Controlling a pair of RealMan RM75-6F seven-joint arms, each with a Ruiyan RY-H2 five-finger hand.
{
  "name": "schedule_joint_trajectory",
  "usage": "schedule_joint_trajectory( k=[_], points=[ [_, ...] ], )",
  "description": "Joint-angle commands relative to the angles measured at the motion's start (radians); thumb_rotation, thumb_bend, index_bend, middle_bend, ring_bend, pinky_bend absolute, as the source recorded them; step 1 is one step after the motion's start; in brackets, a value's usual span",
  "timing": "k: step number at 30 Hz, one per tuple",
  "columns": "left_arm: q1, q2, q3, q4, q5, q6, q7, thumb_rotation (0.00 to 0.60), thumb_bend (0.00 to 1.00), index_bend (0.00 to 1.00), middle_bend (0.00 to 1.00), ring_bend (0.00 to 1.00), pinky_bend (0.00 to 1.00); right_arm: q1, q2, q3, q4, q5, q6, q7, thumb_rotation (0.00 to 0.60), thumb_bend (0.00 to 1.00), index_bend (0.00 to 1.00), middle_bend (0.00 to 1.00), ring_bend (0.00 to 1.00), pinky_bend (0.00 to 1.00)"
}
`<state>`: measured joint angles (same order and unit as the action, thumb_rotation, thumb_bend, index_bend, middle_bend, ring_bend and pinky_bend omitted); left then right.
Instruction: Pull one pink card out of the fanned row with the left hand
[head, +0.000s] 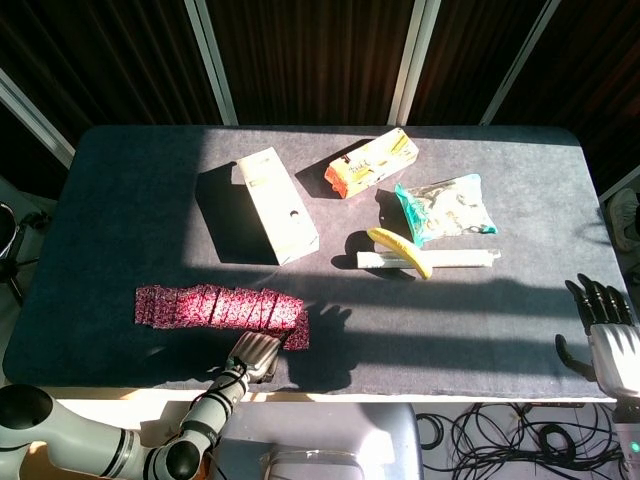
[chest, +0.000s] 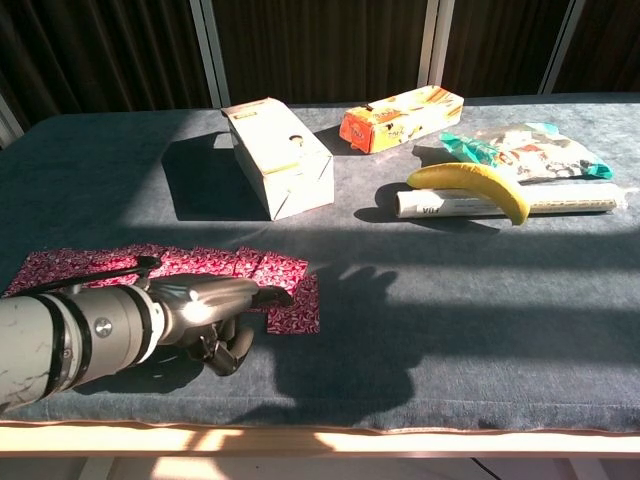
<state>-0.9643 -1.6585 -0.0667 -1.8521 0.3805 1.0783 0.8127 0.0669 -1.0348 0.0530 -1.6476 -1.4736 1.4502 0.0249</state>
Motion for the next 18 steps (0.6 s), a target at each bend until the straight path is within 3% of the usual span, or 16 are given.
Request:
schedule_joint_trajectory(
  k=[1,13,16,18],
  points=[
    [0.000,0.021,0.030,-0.070,0.027,0.024,0.017,0.600,0.94,0.36,1.00,1.00,1.00,0.003,0.001,0.001,0.003,0.010,-0.009,-0.015,0.600,0.39,0.00,0.00,0.00,0.00],
    [0.018,0.065,0.066,-0.170,0.096,0.065,-0.010,0.600,0.94,0.39,1.00,1.00,1.00,-0.004,0.005,0.002,-0.002,0.007,0.001,-0.008,0.600,0.39,0.00,0.00,0.00,0.00],
    [0.034,0.071,0.051,-0.163,0.135,0.074,-0.052,0.600,0.94,0.32,1.00,1.00,1.00,-0.006,0.006,0.002,-0.001,0.007,0.003,-0.002,0.600,0.39,0.00,0.00,0.00,0.00],
    [0.047,0.070,0.041,-0.145,0.168,0.084,-0.083,0.600,0.93,0.22,1.00,1.00,1.00,-0.006,0.008,0.002,-0.001,0.006,0.004,0.001,0.600,0.39,0.00,0.00,0.00,0.00]
  ],
)
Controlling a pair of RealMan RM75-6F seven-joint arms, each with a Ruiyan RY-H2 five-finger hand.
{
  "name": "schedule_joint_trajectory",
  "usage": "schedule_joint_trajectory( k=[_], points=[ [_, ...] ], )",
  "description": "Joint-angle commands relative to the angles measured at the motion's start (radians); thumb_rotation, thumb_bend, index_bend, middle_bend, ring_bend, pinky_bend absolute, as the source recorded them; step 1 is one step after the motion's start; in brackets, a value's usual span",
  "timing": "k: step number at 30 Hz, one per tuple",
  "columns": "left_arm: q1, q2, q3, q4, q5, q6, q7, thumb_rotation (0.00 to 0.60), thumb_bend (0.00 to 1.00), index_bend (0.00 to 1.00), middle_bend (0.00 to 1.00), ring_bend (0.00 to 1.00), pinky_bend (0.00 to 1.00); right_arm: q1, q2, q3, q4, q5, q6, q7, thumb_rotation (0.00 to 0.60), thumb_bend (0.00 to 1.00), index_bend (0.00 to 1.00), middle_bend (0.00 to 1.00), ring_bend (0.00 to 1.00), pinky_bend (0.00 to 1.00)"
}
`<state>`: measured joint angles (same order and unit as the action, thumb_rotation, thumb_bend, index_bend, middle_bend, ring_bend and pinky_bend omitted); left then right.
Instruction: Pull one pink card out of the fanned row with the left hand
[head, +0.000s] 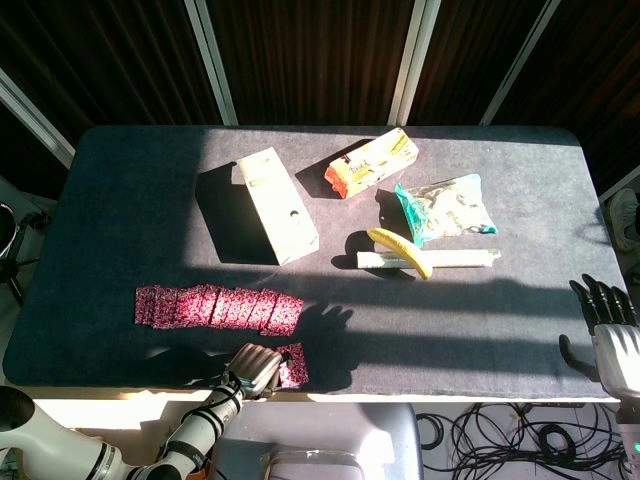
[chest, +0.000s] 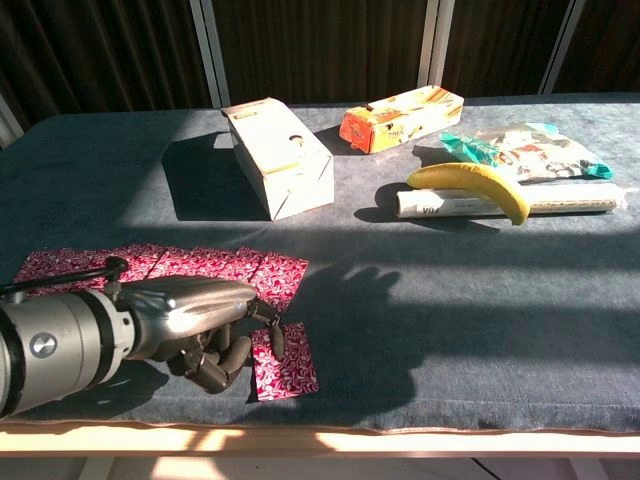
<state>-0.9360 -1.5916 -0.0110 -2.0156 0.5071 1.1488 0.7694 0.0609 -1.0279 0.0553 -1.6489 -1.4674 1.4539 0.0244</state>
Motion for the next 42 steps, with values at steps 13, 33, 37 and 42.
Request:
schedule_joint_trajectory(
  k=[13,33,37,42],
  points=[
    [-0.025,0.007,-0.056,0.133,-0.108,-0.060,-0.027,0.600,1.00,0.06,1.00,1.00,1.00,-0.006,0.010,0.004,0.001,0.003,0.007,0.025,0.600,0.39,0.00,0.00,0.00,0.00],
    [-0.149,-0.079,-0.100,0.213,-0.293,-0.147,0.051,0.600,1.00,0.12,1.00,1.00,1.00,-0.013,0.023,0.012,0.004,0.015,0.007,0.058,0.600,0.39,0.00,0.00,0.00,0.00],
    [-0.193,-0.120,-0.115,0.247,-0.344,-0.170,0.069,0.600,1.00,0.13,1.00,1.00,1.00,-0.011,0.025,0.015,-0.002,0.022,-0.001,0.073,0.600,0.38,0.00,0.00,0.00,0.00],
    [-0.226,-0.160,-0.131,0.269,-0.359,-0.136,0.082,0.600,1.00,0.14,1.00,1.00,1.00,-0.012,0.037,0.019,-0.007,0.030,-0.007,0.123,0.600,0.37,0.00,0.00,0.00,0.00]
  ],
)
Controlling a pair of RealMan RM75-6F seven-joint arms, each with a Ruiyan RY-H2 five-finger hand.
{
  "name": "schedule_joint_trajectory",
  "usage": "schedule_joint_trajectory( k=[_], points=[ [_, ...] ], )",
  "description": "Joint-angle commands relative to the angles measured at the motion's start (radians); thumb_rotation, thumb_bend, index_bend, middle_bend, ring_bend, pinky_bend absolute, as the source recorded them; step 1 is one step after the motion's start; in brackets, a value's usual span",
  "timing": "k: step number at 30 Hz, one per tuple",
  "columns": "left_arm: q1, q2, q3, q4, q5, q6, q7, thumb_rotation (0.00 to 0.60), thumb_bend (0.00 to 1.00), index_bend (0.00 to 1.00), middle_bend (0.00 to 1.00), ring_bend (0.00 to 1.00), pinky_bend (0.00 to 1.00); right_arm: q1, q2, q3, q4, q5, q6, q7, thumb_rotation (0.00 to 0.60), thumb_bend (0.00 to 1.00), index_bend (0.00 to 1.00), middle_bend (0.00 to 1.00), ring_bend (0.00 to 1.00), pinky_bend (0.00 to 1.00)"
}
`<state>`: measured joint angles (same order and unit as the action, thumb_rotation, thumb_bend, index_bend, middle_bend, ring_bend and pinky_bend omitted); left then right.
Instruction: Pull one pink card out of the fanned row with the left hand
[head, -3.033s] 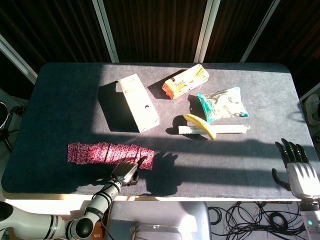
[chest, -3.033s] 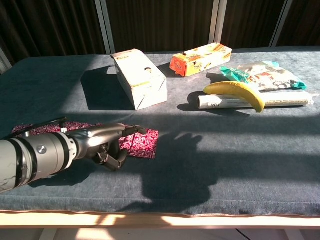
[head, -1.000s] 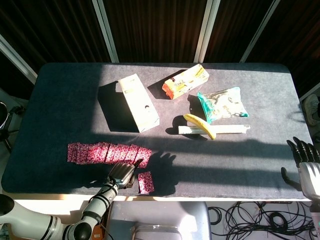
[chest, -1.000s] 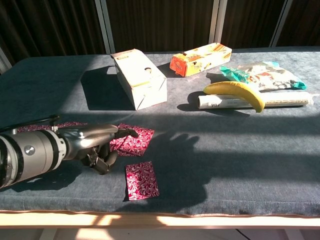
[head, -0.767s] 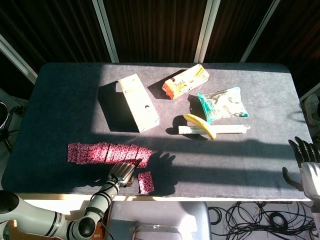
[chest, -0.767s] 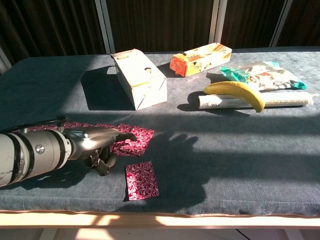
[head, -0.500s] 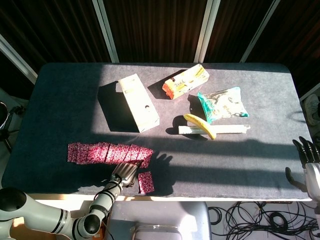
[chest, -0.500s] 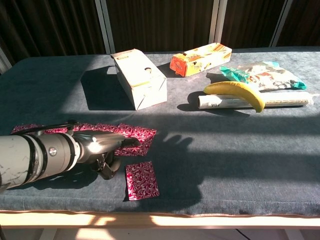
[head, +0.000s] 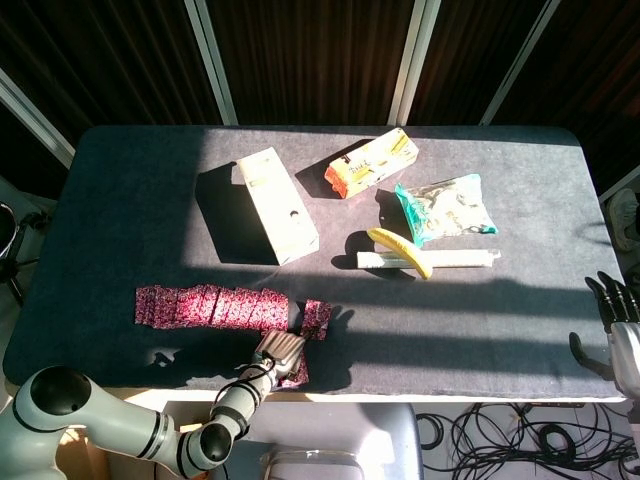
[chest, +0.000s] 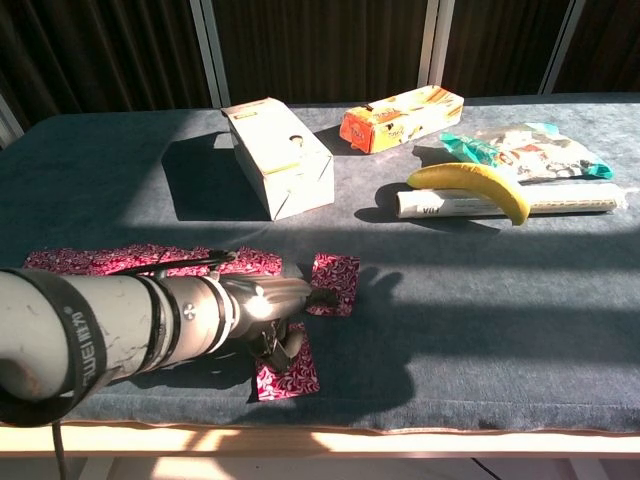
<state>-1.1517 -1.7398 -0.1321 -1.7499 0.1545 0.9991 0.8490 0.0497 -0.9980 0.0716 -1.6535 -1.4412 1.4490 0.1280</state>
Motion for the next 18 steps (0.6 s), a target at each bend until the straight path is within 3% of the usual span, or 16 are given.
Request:
schedule_joint_trajectory(
  k=[1,8,11,14,15,18],
  points=[
    [-0.011,-0.013,-0.013,0.000,-0.004,0.019,-0.002,0.600,1.00,0.14,1.00,1.00,1.00,-0.002,0.009,0.004,0.001,0.005,-0.001,0.025,0.600,0.37,0.00,0.00,0.00,0.00],
    [0.013,0.014,-0.022,-0.056,0.082,0.058,-0.056,0.600,1.00,0.12,1.00,1.00,1.00,-0.004,0.009,0.001,0.006,-0.001,0.003,0.011,0.600,0.37,0.00,0.00,0.00,0.00],
    [0.063,0.057,-0.021,-0.133,0.224,0.110,-0.124,0.600,1.00,0.11,1.00,1.00,1.00,-0.006,-0.003,0.002,0.002,0.001,0.012,-0.031,0.600,0.37,0.00,0.00,0.00,0.00],
    [0.134,0.131,0.018,-0.231,0.402,0.184,-0.186,0.600,1.00,0.10,1.00,1.00,1.00,-0.009,-0.009,-0.002,-0.002,-0.003,0.016,-0.052,0.600,0.37,0.00,0.00,0.00,0.01],
    [0.160,0.162,0.034,-0.263,0.457,0.205,-0.208,0.600,0.98,0.09,1.00,1.00,1.00,-0.010,-0.011,-0.004,-0.003,-0.006,0.019,-0.062,0.600,0.37,0.00,0.00,0.00,0.01],
    [0.257,0.292,0.123,-0.367,0.653,0.282,-0.268,0.600,0.76,0.05,1.00,1.00,1.00,-0.014,-0.018,-0.010,-0.006,-0.022,0.031,-0.085,0.600,0.37,0.00,0.00,0.00,0.01]
  ],
)
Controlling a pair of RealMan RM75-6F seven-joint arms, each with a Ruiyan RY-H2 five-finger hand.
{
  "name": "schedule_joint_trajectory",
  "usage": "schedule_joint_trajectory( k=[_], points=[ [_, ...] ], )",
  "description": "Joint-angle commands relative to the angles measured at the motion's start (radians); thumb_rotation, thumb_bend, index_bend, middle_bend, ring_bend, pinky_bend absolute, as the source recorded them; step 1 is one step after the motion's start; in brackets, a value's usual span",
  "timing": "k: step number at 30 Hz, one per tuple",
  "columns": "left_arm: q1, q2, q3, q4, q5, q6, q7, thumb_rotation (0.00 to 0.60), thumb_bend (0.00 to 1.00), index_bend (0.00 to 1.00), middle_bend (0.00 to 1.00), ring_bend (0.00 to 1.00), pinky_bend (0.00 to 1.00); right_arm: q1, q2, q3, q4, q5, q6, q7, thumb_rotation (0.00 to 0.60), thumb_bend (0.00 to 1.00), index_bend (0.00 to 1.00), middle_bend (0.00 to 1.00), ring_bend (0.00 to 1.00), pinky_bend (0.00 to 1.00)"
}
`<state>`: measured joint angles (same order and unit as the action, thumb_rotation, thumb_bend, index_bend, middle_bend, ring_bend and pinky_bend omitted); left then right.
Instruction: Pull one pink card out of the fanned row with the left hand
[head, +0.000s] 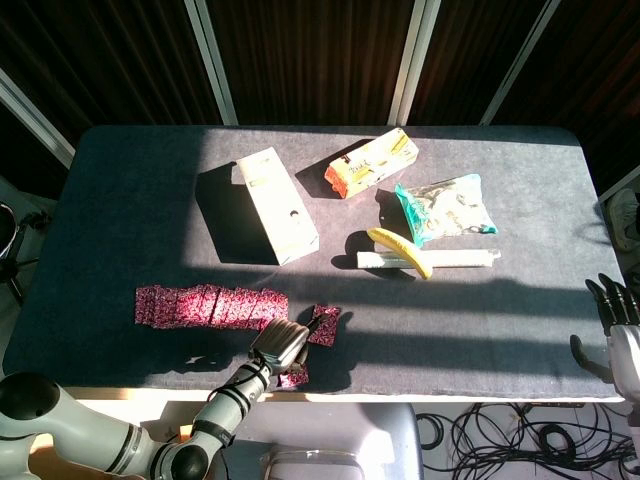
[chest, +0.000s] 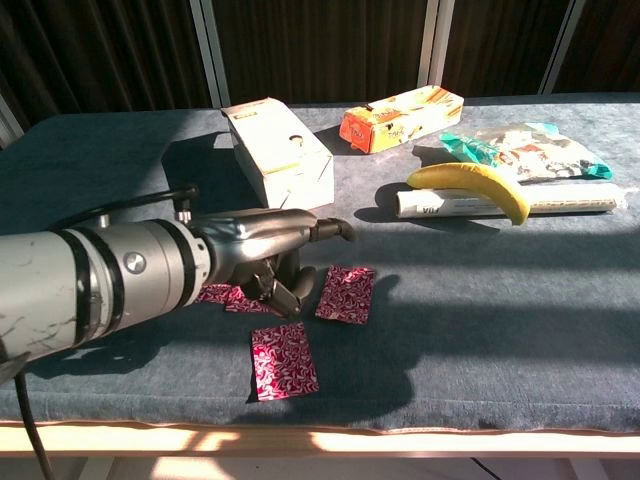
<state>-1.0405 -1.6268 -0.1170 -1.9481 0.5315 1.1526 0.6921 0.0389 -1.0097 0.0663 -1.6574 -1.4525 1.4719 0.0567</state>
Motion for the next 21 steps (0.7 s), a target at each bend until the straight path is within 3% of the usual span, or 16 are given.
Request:
schedule_joint_trajectory(
  k=[1,3,4,6,8,11,14,21],
  points=[
    [0.191,0.249,0.167,-0.209,0.367,0.156,-0.131,0.600,0.63,0.04,0.93,0.94,0.99,-0.004,-0.011,-0.008,-0.002,-0.017,0.011,-0.025,0.600,0.37,0.00,0.00,0.00,0.01],
    [0.268,0.372,0.288,-0.220,0.532,0.193,-0.168,0.600,0.50,0.04,0.69,0.71,0.87,-0.002,-0.019,-0.017,-0.002,-0.034,0.009,-0.050,0.600,0.37,0.00,0.00,0.00,0.01],
    [0.304,0.417,0.339,-0.203,0.598,0.211,-0.186,0.600,0.45,0.03,0.50,0.51,0.73,0.000,-0.023,-0.022,-0.002,-0.044,0.007,-0.060,0.600,0.37,0.00,0.00,0.00,0.01],
    [0.394,0.484,0.438,-0.112,0.732,0.267,-0.251,0.600,0.42,0.01,0.23,0.21,0.43,0.006,-0.030,-0.037,-0.001,-0.070,-0.003,-0.082,0.600,0.37,0.00,0.00,0.00,0.01],
    [0.484,0.494,0.487,0.003,0.802,0.336,-0.319,0.600,0.41,0.00,0.05,0.04,0.20,0.011,-0.036,-0.049,-0.001,-0.093,-0.012,-0.100,0.600,0.37,0.00,0.00,0.00,0.01],
    [0.633,0.449,0.499,0.192,0.838,0.445,-0.462,0.600,0.40,0.00,0.00,0.00,0.04,0.014,-0.050,-0.061,-0.002,-0.111,-0.020,-0.128,0.600,0.37,0.00,0.00,0.00,0.01],
    [0.728,0.408,0.486,0.338,0.891,0.515,-0.620,0.600,0.40,0.00,0.00,0.00,0.00,0.018,-0.067,-0.065,-0.005,-0.120,-0.025,-0.166,0.600,0.37,0.00,0.00,0.00,0.01],
    [0.797,0.406,0.448,0.432,0.994,0.561,-0.683,0.600,0.39,0.00,0.00,0.00,0.00,0.026,-0.090,-0.066,-0.006,-0.109,-0.044,-0.211,0.600,0.37,0.00,0.00,0.00,0.01]
  ],
)
